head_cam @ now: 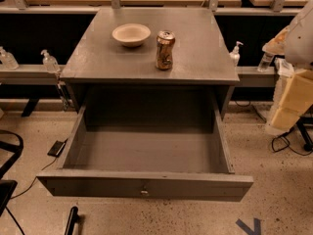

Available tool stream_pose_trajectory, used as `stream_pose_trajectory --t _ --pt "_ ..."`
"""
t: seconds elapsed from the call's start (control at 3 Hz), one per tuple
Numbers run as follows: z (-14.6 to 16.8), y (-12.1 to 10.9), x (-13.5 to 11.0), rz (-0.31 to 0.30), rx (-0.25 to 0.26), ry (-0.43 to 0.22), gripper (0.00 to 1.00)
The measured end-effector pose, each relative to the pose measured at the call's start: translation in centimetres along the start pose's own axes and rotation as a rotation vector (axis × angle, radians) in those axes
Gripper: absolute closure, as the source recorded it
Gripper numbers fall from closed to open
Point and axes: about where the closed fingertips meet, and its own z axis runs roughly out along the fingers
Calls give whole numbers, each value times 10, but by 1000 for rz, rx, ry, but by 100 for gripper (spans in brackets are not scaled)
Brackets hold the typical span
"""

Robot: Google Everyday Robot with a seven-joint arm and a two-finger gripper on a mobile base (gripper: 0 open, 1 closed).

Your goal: Place orange can into top drawer

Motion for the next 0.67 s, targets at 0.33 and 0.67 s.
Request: stream_pose_trajectory --t 0.33,0.67 --pt "0 0 0 0 0 0 0" --pt "12 -47 -28 -13 78 -31 0"
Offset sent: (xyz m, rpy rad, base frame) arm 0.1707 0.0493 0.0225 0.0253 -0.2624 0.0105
